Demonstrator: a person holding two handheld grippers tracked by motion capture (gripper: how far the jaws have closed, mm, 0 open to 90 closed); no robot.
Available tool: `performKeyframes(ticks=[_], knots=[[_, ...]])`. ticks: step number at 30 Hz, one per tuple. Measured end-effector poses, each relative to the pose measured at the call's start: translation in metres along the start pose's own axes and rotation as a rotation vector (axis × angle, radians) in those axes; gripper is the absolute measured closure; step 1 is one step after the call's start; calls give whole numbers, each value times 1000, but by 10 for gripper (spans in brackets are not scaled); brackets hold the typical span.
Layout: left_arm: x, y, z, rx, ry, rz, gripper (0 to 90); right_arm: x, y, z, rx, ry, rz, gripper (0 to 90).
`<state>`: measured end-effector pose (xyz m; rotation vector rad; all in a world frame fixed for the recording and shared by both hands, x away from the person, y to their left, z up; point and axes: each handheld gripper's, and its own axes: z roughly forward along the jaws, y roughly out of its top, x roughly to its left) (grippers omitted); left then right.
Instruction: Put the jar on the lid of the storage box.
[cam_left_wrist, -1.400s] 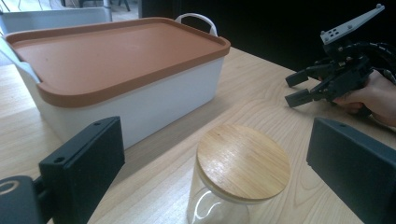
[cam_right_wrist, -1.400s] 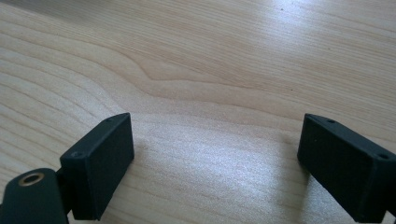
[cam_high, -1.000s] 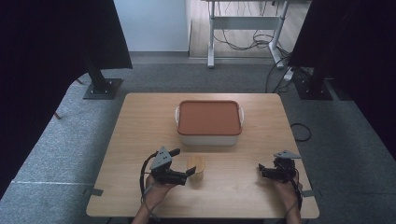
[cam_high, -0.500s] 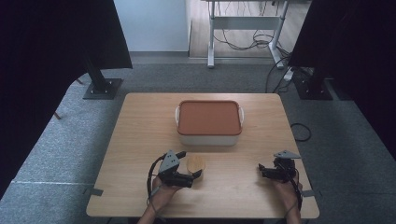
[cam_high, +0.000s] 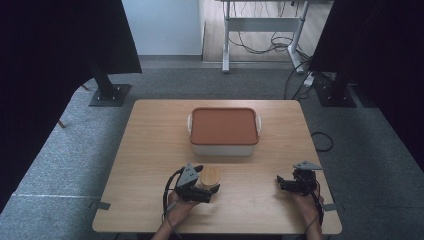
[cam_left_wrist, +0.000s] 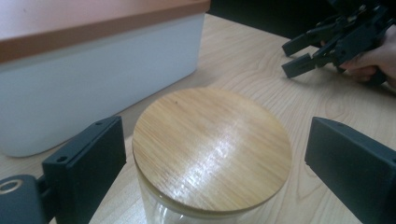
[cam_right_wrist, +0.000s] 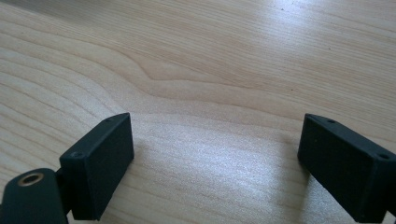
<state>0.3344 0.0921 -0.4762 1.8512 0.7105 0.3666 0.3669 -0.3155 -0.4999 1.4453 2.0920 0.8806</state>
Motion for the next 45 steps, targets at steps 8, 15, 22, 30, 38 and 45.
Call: performKeyframes(ticks=[8, 15, 22, 30, 38, 45], knots=[[-2, -9, 8, 30, 6, 12, 74, 0, 0, 0, -1, 1, -1, 100], [-1, -12, 10, 35, 7, 12, 122, 0, 0, 0, 0, 3, -3, 99], [4, -15, 7, 16, 1, 11, 249, 0, 0, 0, -1, 4, -5, 99], [3, -15, 8, 12, 5, 22, 252, 0, 0, 0, -1, 4, -5, 98], [4, -10, 2, -16, 2, -3, 252, 1, 0, 0, 0, 5, -7, 95], [5, -3, -1, -30, -2, -15, 252, 1, 0, 0, 0, 5, -7, 95]])
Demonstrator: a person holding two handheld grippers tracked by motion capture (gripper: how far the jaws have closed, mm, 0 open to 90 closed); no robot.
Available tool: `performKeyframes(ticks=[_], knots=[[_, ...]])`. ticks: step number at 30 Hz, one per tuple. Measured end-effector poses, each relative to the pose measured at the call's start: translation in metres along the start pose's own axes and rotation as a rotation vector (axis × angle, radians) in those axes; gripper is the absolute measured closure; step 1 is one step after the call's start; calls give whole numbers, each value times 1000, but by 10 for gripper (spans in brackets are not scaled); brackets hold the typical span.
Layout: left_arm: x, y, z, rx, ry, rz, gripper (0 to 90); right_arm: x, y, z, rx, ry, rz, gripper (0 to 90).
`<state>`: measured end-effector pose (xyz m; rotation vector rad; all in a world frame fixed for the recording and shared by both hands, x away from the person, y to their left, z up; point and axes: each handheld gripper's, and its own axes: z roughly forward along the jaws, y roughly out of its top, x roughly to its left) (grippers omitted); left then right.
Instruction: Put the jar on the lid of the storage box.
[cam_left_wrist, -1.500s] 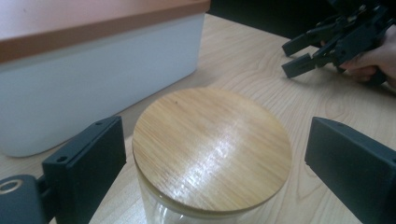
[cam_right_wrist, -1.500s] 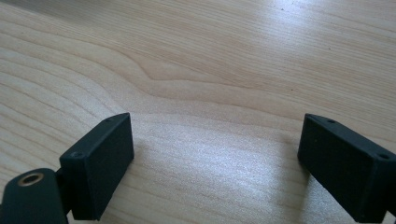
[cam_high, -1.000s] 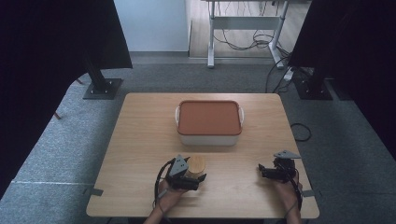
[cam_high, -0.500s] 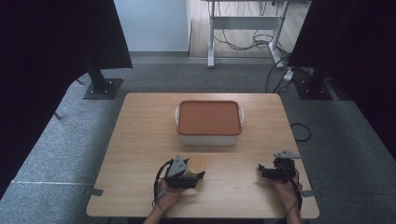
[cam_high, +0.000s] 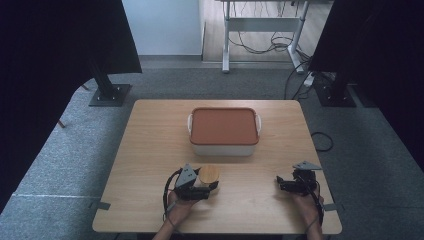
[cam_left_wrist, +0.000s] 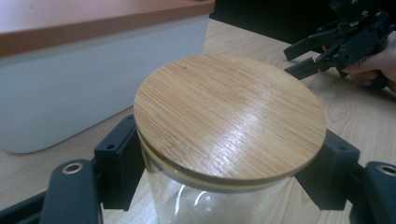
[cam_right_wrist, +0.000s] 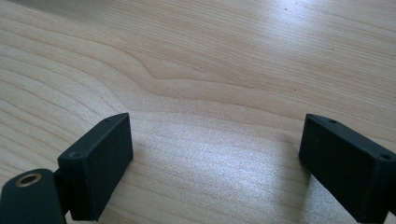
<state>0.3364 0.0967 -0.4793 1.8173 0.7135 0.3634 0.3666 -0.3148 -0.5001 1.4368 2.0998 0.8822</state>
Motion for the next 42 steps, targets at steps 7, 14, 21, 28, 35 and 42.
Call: performKeyframes(ticks=[7, 14, 21, 28, 35, 42], knots=[[2, 7, -1, 5, 17, 4, 252, 0, 0, 0, 1, 0, 0, 94], [4, 14, -4, -5, 30, 0, 252, 1, -1, -1, 2, 0, 0, 93], [6, 20, -3, -12, 33, -6, 252, 2, -1, -1, 2, 0, -2, 92], [8, 33, -4, -29, 39, 0, 252, 2, -1, -1, 2, 1, -1, 91], [12, 44, -3, -38, 41, 4, 252, 2, -1, -1, 3, 1, -1, 90], [19, 56, -2, -53, 44, -6, 252, 2, -1, -1, 3, 2, -1, 90]])
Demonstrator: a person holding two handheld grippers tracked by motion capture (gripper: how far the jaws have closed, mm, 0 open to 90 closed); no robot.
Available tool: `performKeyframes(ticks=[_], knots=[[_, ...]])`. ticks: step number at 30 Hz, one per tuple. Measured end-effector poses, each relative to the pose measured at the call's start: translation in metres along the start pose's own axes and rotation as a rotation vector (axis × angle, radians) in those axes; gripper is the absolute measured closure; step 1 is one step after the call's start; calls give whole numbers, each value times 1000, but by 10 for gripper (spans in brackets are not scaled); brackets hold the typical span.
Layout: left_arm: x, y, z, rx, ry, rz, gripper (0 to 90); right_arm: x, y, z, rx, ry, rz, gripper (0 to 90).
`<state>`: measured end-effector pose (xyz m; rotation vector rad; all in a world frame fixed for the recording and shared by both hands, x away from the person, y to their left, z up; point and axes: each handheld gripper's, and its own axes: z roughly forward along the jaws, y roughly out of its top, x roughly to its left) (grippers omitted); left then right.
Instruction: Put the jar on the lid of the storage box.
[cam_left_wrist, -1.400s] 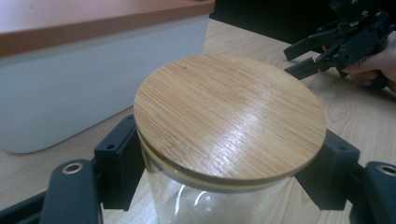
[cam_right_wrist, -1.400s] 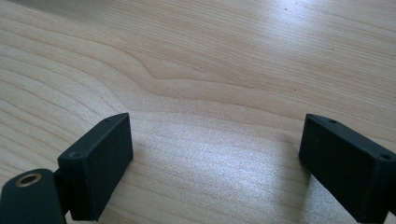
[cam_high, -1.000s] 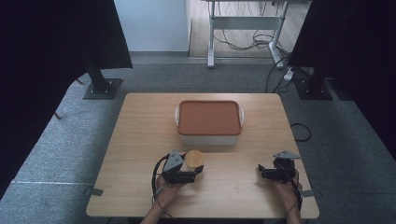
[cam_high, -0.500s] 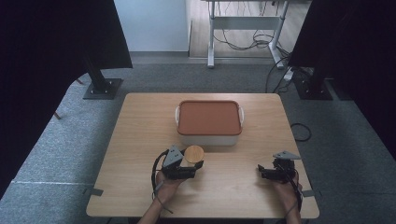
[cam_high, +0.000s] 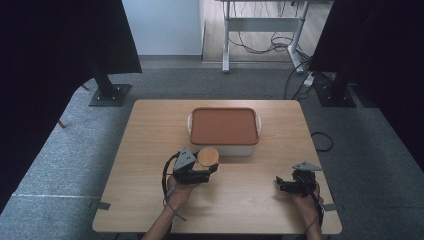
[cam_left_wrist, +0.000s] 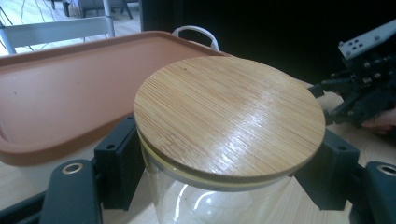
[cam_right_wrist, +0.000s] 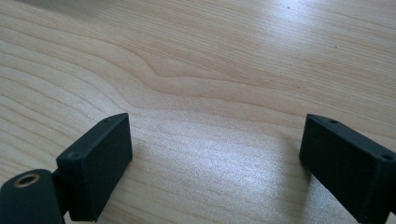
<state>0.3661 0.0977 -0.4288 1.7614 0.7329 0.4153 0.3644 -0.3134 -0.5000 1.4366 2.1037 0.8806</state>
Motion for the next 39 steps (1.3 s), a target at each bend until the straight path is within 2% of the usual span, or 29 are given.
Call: performKeyframes(ticks=[5, 12, 20, 29, 39], knots=[[10, 7, 5, -9, 13, -28, 252, 0, 0, 0, 0, 0, 0, 90], [18, 16, 10, -14, 28, -25, 252, 0, 0, 0, 1, 0, 0, 89], [27, 25, 14, -32, 42, -44, 253, 0, 0, 0, 1, 2, 0, 89], [36, 37, 24, -31, 57, -41, 253, 0, 0, 0, 1, 2, 0, 87], [39, 45, 38, -20, 71, -19, 253, 0, 0, 0, 1, 3, -1, 87]])
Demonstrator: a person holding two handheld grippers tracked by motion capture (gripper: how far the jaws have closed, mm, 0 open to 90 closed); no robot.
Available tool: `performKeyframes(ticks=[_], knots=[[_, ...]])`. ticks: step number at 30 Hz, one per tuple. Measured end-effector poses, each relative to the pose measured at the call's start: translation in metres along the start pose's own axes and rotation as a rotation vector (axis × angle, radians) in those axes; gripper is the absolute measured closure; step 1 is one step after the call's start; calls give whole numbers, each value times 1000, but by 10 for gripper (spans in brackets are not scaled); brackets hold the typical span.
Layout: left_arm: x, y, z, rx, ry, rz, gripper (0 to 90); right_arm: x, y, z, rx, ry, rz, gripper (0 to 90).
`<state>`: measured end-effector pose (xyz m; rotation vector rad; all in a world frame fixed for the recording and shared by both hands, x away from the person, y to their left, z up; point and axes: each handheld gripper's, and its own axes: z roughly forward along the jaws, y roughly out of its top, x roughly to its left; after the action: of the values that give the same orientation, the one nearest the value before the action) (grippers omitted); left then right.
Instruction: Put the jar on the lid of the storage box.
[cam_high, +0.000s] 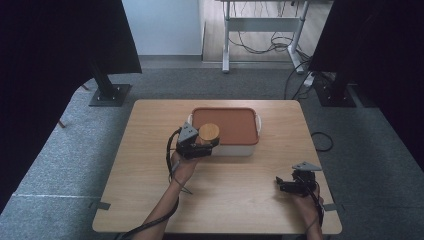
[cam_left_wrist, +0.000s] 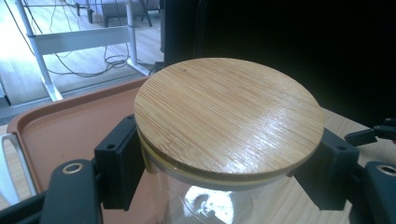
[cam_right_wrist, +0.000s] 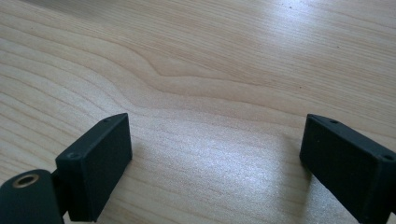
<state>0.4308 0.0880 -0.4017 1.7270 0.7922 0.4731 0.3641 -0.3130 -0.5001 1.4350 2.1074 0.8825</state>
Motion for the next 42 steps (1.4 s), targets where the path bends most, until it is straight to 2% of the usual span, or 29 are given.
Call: performKeyframes(ticks=[11, 42], knots=[[7, 4, 20, 10, 14, 6, 254, 0, 0, 0, 0, 1, 0, 87], [28, 11, 49, 31, 56, -20, 254, 0, 0, 0, 2, 6, -3, 86]])
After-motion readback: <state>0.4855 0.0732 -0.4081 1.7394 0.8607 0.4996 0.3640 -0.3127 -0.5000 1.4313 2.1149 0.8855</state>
